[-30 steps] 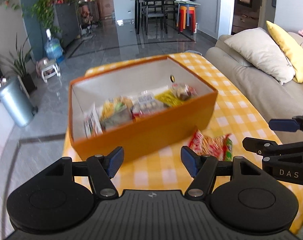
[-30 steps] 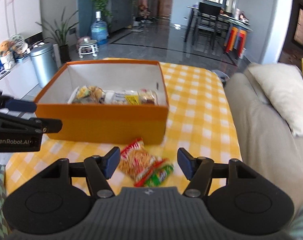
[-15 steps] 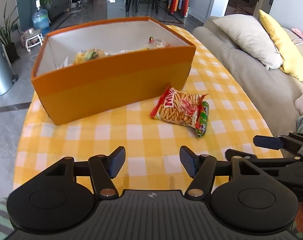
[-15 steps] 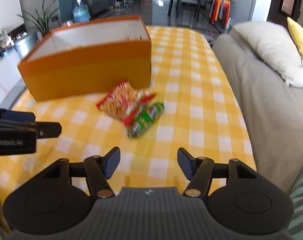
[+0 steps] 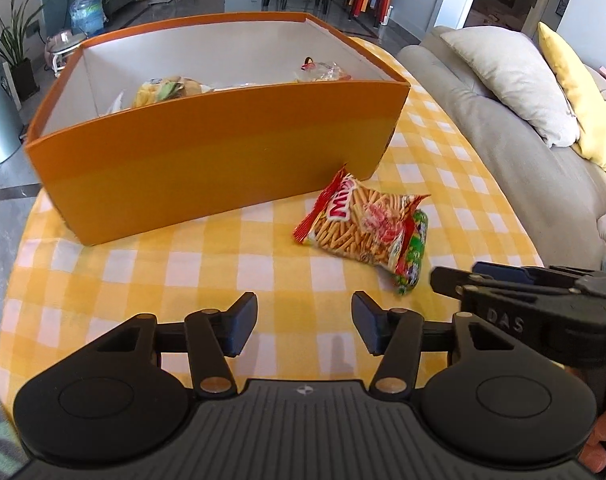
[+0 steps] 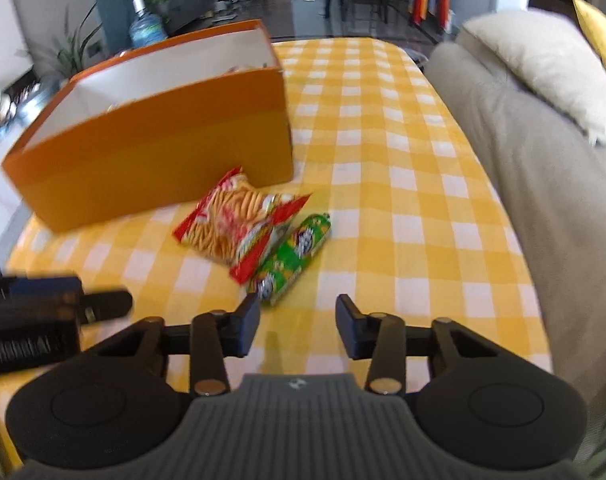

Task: Organize snacks
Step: 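Move both tools toward the red Mimi bag and green tube snack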

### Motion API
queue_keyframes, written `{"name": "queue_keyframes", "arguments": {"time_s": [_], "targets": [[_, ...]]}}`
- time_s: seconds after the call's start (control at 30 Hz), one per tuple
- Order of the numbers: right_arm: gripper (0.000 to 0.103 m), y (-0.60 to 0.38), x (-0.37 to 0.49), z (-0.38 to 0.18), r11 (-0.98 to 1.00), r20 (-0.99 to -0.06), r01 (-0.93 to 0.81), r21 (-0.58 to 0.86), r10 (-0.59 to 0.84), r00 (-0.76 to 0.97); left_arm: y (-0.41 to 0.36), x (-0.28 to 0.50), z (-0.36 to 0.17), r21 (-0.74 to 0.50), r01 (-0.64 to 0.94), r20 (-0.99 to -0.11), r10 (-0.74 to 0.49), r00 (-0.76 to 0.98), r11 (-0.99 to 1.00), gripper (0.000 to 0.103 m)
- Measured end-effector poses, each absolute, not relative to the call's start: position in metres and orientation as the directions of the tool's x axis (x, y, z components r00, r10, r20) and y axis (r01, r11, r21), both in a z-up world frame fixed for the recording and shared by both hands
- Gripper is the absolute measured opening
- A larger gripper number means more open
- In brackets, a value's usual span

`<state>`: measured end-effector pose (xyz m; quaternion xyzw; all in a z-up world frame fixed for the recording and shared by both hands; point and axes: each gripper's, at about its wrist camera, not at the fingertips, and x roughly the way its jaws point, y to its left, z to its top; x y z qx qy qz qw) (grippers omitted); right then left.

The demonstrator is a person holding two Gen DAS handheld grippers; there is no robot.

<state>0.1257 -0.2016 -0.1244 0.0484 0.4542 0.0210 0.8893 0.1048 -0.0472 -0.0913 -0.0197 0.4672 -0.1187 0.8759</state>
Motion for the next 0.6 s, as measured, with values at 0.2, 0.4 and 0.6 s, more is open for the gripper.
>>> {"name": "queue_keyframes", "arguments": {"time_s": [0.2,0.4,0.6], "targets": [[0.033,-0.205,0.153,-0.132,0.986,-0.815,0.043,0.160,0.107,0.569,-0.055,0.133,-0.085,-0.174,0.211,-0.783,-0.265,0.562,0.962,0.063],[0.033,-0.207,0.172,-0.143,0.980,-0.828,0.054,0.193,0.133,0.544,-0.059,0.167,-0.090,-0.227,0.241,-0.780,-0.324,0.535,0.944,0.064],[0.030,-0.207,0.180,-0.150,0.976,-0.834,0.050,0.211,0.153,0.530,-0.068,0.190,-0.106,-0.228,0.251,-0.808,-0.327,0.491,0.941,0.065]]}}
